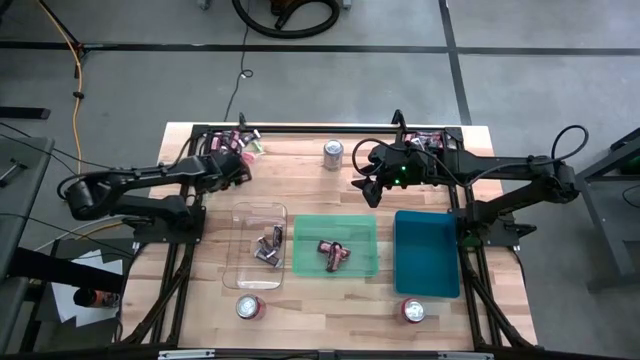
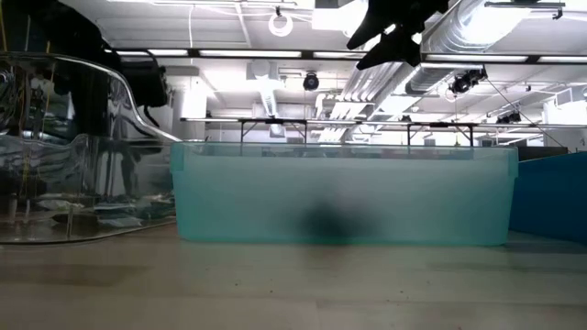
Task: Organize candy in baskets
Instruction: Put the blue gummy into the blue bin
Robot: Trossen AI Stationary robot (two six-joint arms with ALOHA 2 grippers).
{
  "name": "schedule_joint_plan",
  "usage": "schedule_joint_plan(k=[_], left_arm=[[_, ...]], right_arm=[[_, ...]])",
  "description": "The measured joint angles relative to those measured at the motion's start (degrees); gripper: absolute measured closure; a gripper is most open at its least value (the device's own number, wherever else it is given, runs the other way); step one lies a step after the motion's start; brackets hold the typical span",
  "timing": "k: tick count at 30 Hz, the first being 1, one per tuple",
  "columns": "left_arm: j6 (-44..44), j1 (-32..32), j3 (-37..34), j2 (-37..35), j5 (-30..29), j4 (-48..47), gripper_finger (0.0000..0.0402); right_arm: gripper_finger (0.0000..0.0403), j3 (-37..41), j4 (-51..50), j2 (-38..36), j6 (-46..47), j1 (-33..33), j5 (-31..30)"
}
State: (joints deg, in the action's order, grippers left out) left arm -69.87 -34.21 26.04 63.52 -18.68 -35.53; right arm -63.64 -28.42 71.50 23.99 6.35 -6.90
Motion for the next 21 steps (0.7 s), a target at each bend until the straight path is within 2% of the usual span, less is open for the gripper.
schedule_joint_plan(k=[6,15,18,21], left_arm=[[-0.06,-2.39,0.02,2.82,-0.19,4.0,0.0183],[1.38,-3.15,0.35,10.88,1.79,4.74,0.0192],[5.22,-3.13,0.77,10.79,1.92,4.21,0.0229],[11.53,-3.24,1.73,9.2,3.61,3.17,0.0302]], right_arm=[[0.0181,0.0,-0.02,0.02,0.0,0.0,0.0],[0.0181,0.0,-0.02,0.02,0.54,0.0,0.0],[0.0181,0.0,-0.02,0.02,0.59,0.0,0.0],[0.0181,0.0,-0.02,0.02,0.59,0.0,0.0]])
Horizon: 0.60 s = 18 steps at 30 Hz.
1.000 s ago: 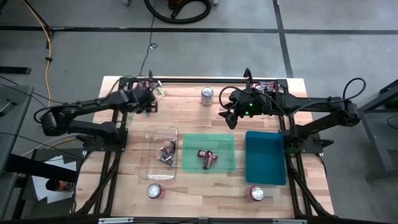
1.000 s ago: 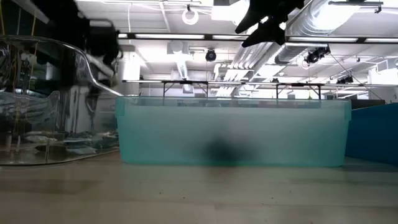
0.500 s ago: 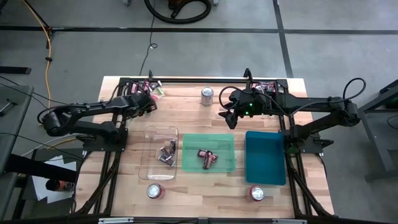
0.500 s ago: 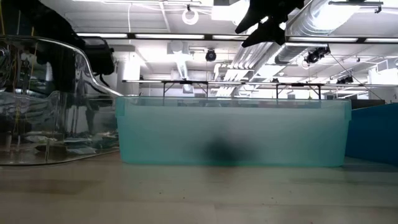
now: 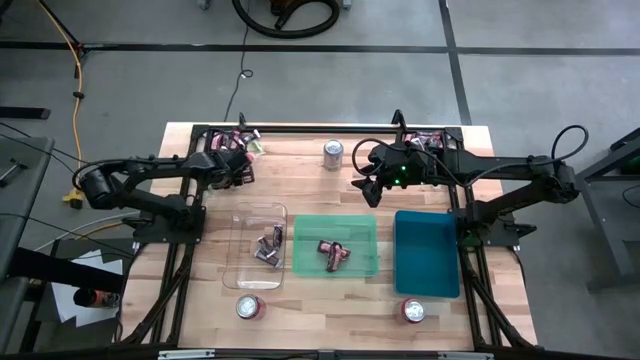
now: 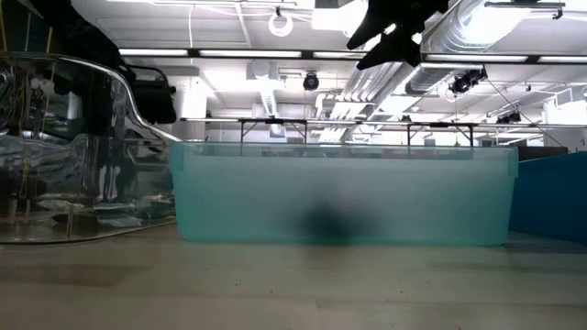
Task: Organize candy in baskets
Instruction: Put the blue gummy into the blue bin
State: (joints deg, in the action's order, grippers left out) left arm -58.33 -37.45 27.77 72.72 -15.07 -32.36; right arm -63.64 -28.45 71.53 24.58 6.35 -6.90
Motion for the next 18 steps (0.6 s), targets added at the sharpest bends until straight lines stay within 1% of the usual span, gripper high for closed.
schedule_joint_plan(k=[2,3,4,8,10,12,15,16,18], left_arm=[[5.75,0.1,1.05,-1.89,1.27,-0.24,0.0363],[8.82,0.06,1.59,-3.19,1.95,-0.14,0.0381],[11.4,-0.11,2.1,-4.79,2.2,-0.44,0.0388],[19.91,-0.09,5.88,-11.7,3.17,-0.66,0.0392],[25.92,-0.03,8.37,-15.82,5.23,1.0,0.0398],[32.69,0.74,10.61,-19.83,10.49,5.5,0.0397],[42.66,3.79,13.5,-24.61,22.78,14.3,0.0399],[44.67,5.34,14.34,-25.46,25.04,16.39,0.0399],[45.95,9.0,15.95,-25.83,25.03,19.16,0.04]], right_arm=[[0.0181,0.0,-0.01,0.0,-0.04,0.0,0.0],[0.0181,0.0,0.0,0.0,-0.07,0.0,0.0],[0.0181,0.0,0.0,0.0,-0.02,0.0,0.0],[0.0181,0.0,0.0,0.0,0.85,0.0,0.0],[0.0181,0.0,0.08,0.0,1.12,0.0,0.0],[0.0181,0.0,1.08,0.0,1.47,0.0,0.0],[0.0181,0.0,5.75,0.16,1.21,-0.02,0.01],[0.0181,0.0,8.28,0.36,0.73,0.0,0.19],[0.0181,0.0,14.05,0.98,-0.8,0.0,1.92]])
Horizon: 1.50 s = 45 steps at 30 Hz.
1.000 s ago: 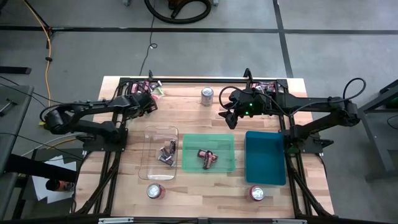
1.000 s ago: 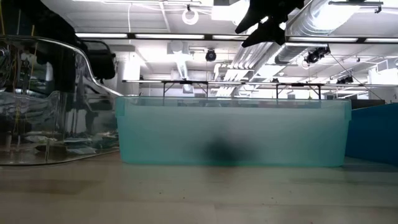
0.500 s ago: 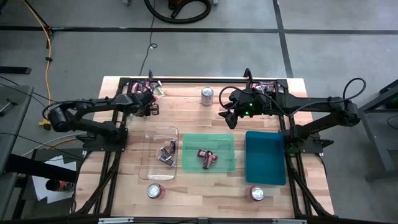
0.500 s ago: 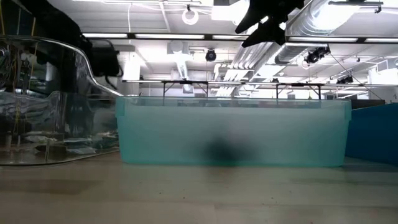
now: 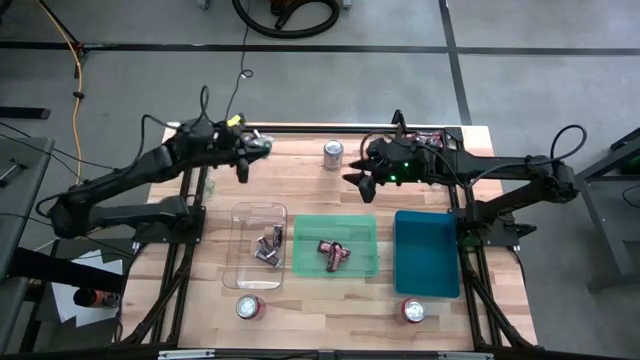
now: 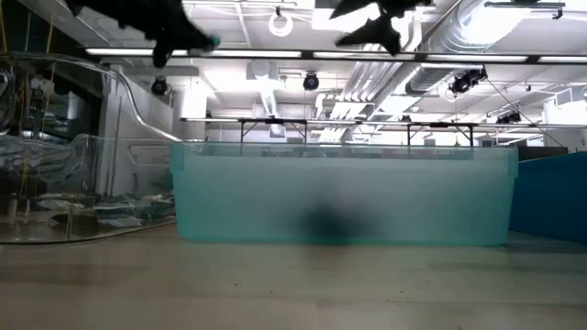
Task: Organize candy in baskets
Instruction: Put the blue gummy into the blue bin
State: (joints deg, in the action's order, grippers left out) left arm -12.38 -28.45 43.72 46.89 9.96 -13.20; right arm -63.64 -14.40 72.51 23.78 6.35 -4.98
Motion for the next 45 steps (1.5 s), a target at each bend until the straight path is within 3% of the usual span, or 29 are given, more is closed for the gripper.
schedule_joint_plan(k=[6,15,21,30,39,45], left_arm=[[2.39,12.16,3.27,4.9,-7.15,0.5,0.0401],[9.87,23.59,8.25,18.95,-11.12,2.89,0.0401],[15.31,24.71,12.25,24.02,-11.74,2.87,0.0401],[21.01,25.29,14.61,25.48,-11.77,2.8,0.0401],[21.1,25.31,14.61,25.27,-12.07,2.54,0.0401],[21.19,25.29,14.61,25.27,-12.12,3.1,0.0401]], right_arm=[[0.0181,-0.04,18.25,4.11,-4.57,-0.02,6.99],[0.0181,-0.04,23.5,10.31,-4.77,-0.43,9.8],[0.0181,-0.04,22.84,11.32,-9.99,-2.75,12.87],[0.0181,-0.04,18.92,11.28,-12.26,-3.87,4.51],[0.0181,-0.04,18.91,11.28,-12.26,-3.89,4.81],[0.0219,-0.04,19.0,11.26,-11.96,-3.89,4.77]])
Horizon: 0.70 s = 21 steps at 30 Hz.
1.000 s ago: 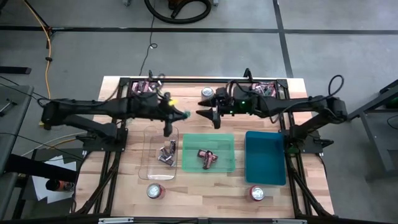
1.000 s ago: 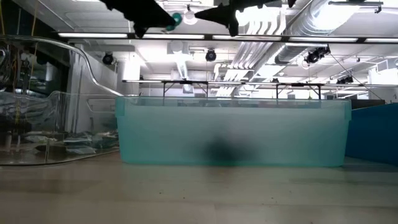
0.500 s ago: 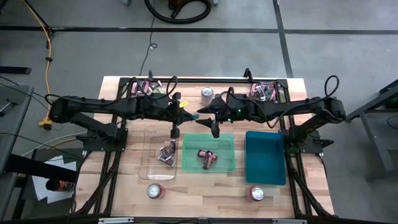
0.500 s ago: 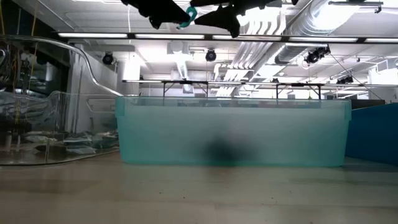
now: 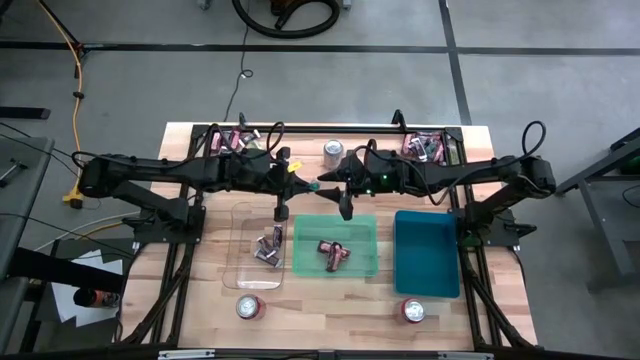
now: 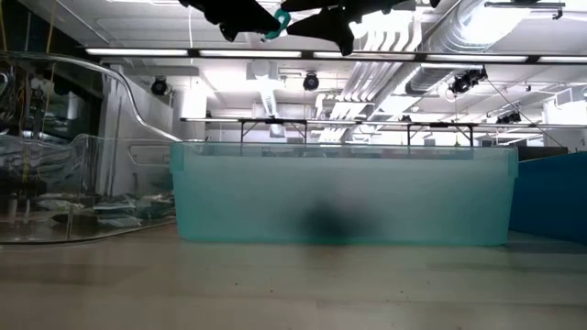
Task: Organize candy in baskets
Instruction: Put the blue gummy into the blue bin
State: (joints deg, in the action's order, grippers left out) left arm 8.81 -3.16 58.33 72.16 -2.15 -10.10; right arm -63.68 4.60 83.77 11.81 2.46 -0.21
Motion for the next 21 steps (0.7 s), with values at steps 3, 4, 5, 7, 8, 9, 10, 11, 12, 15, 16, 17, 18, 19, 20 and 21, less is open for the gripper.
schedule_joint_plan(k=[3,4,5,7,8,9,10,11,12,15,16,17,18,19,20,21], left_arm=[[0.01,0.0,0.0,0.0,0.0,0.14,0.0401],[0.01,0.0,0.0,0.0,0.0,0.14,0.0401],[0.01,0.0,0.0,0.0,-0.02,0.14,0.0401],[0.01,0.0,-0.02,0.0,-0.04,0.12,0.0401],[0.08,0.0,-0.02,0.0,-0.04,0.12,0.0401],[0.47,0.0,-0.02,0.01,-0.04,0.12,0.04],[1.01,0.0,-0.02,0.12,-0.04,0.17,0.0397],[1.55,0.0,-0.02,0.2,-0.05,0.2,0.0393],[1.8,0.0,-0.03,0.22,-0.07,0.16,0.0388],[1.76,0.0,-0.04,0.22,-1.0,0.19,0.0364],[1.22,0.0,-0.04,0.22,-1.85,0.12,0.0355],[0.67,0.02,-0.04,0.2,-2.96,0.03,0.0344],[0.3,0.0,-0.04,0.09,-4.08,-0.25,0.0333],[0.0,-0.07,-0.04,-0.16,-5.14,-0.97,0.0322],[-0.3,-0.21,-0.04,-0.54,-5.95,-2.02,0.031],[-0.75,-0.34,-0.04,-1.08,-6.36,-3.66,0.0298]], right_arm=[[0.0256,0.0,0.04,0.0,0.11,0.0,0.0],[0.0269,0.0,0.06,-0.02,0.11,0.0,0.0],[0.0281,0.0,0.06,-0.02,0.11,0.0,0.0],[0.0306,0.0,0.11,-0.02,0.13,0.0,0.02],[0.0319,0.0,0.13,-0.02,0.2,0.0,0.01],[0.0333,0.0,0.13,-0.02,0.55,0.02,0.0],[0.0347,0.0,0.11,-0.02,1.18,0.02,0.0],[0.0361,0.0,0.03,-0.02,1.44,0.02,0.0],[0.0377,0.0,-0.06,-0.02,1.63,0.02,-0.02],[0.0395,0.0,-0.02,-0.04,1.66,0.03,-0.2],[0.0393,0.0,-0.05,-0.04,1.66,0.04,-0.21],[0.0393,0.0,-0.13,-0.04,1.64,0.04,-0.42],[0.0396,0.0,-0.29,-0.05,1.59,0.05,-0.85],[0.0398,0.01,-0.79,-0.14,1.23,0.07,-0.87],[0.0399,0.02,-2.03,-0.52,0.92,0.07,-0.89],[0.0399,0.02,-3.42,-0.93,0.46,0.2,-0.85]])
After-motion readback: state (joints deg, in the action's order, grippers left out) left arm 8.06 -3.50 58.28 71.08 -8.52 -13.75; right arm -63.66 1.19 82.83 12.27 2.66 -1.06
